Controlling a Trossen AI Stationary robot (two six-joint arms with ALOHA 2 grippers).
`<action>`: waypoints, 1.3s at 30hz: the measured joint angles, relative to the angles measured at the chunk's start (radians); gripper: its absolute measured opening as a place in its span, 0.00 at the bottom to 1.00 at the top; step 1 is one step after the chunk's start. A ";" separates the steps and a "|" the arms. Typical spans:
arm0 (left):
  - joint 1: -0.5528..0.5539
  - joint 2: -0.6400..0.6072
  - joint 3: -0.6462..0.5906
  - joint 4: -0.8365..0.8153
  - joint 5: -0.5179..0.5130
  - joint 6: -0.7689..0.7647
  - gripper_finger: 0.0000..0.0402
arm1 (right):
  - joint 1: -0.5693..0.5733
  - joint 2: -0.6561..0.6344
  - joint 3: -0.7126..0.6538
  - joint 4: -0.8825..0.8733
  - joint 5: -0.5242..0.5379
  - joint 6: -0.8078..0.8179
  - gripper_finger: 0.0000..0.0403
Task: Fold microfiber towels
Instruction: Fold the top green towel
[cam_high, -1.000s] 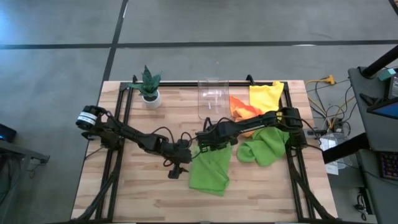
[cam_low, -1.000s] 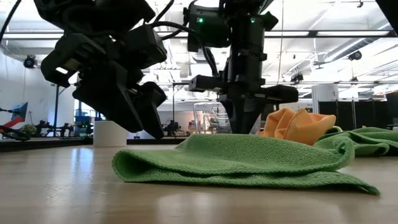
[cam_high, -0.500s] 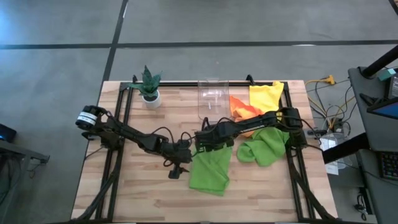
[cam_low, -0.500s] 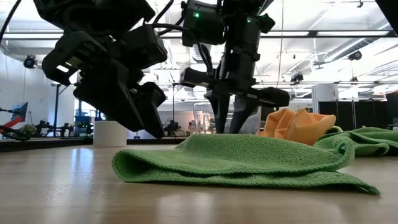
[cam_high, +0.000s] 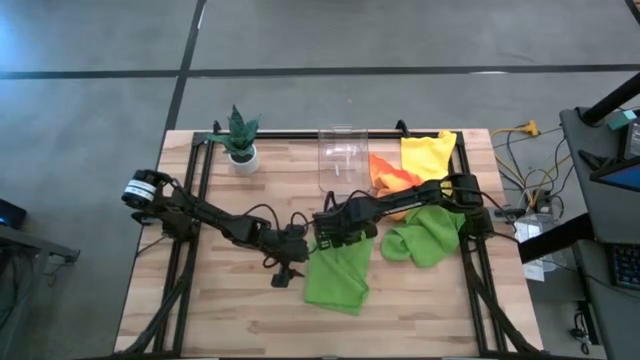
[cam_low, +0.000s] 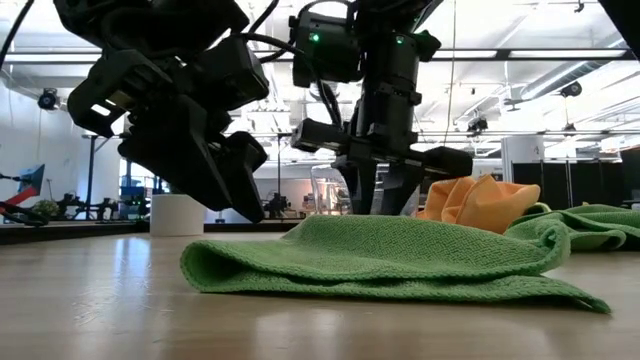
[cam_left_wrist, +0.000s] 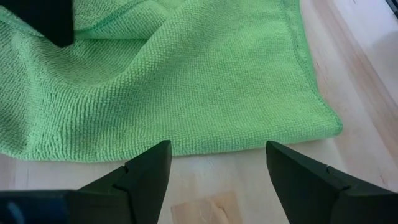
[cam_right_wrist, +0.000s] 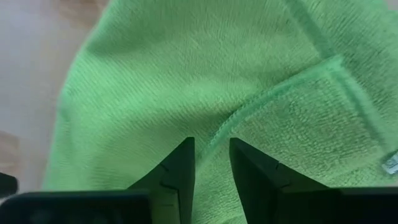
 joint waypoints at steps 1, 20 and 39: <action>0.000 0.000 0.000 0.000 -0.002 0.000 0.61 | 0.000 0.004 0.000 0.002 -0.005 0.000 0.23; 0.000 0.000 -0.002 -0.001 -0.002 -0.022 0.61 | 0.009 -0.080 -0.001 -0.224 0.121 -0.014 0.03; 0.000 0.000 -0.025 0.006 0.005 -0.055 0.61 | 0.122 -0.149 -0.033 -0.298 0.131 0.030 0.04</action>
